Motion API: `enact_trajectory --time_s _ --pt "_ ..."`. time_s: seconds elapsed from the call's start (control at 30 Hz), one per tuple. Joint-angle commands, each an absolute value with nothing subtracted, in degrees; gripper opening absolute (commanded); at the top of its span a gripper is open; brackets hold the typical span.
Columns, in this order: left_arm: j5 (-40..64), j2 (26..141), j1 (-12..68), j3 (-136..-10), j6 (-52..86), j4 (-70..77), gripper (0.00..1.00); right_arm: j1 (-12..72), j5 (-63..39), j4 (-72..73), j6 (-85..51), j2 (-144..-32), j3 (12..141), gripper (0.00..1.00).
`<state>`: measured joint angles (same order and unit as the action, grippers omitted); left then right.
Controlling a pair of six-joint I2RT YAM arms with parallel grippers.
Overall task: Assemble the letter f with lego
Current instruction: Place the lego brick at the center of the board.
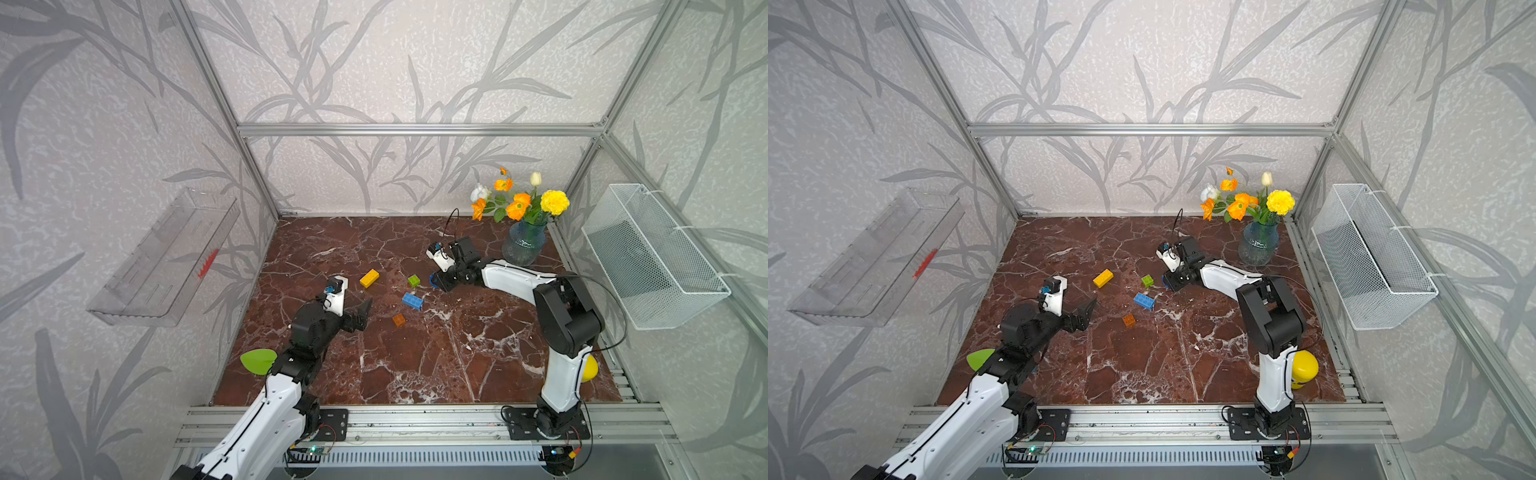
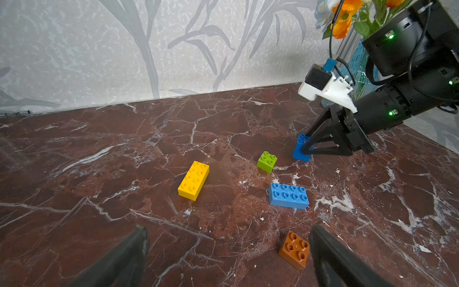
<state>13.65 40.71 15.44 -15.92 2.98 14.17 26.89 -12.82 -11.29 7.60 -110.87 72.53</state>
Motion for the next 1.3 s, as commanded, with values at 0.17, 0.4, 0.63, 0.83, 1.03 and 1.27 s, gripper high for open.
enact_trajectory --time_s 0.17,0.4,0.63,0.83,1.03,1.27 --pt "13.95 40.08 15.69 -16.96 2.20 15.13 0.99 26.83 -12.16 -10.90 4.40 -112.01 72.86 0.28" --pt "13.85 39.89 15.67 -17.03 2.20 15.12 0.99 26.89 -13.74 -9.45 4.47 -112.67 71.77 0.30" --pt "13.84 39.65 15.64 -16.88 2.19 15.03 0.99 27.06 -14.44 -9.18 4.00 -113.03 70.93 0.32" --pt "13.80 39.07 15.64 -16.76 2.19 14.85 0.99 27.48 -13.37 -9.58 2.99 -113.03 70.41 0.32" --pt "13.92 38.15 15.65 -16.48 2.28 14.78 0.99 27.94 -11.87 -9.23 2.46 -112.11 69.10 0.42" --pt "14.67 37.90 15.64 -16.61 2.68 14.34 0.99 28.04 -11.96 -9.15 2.94 -110.40 68.31 0.53"
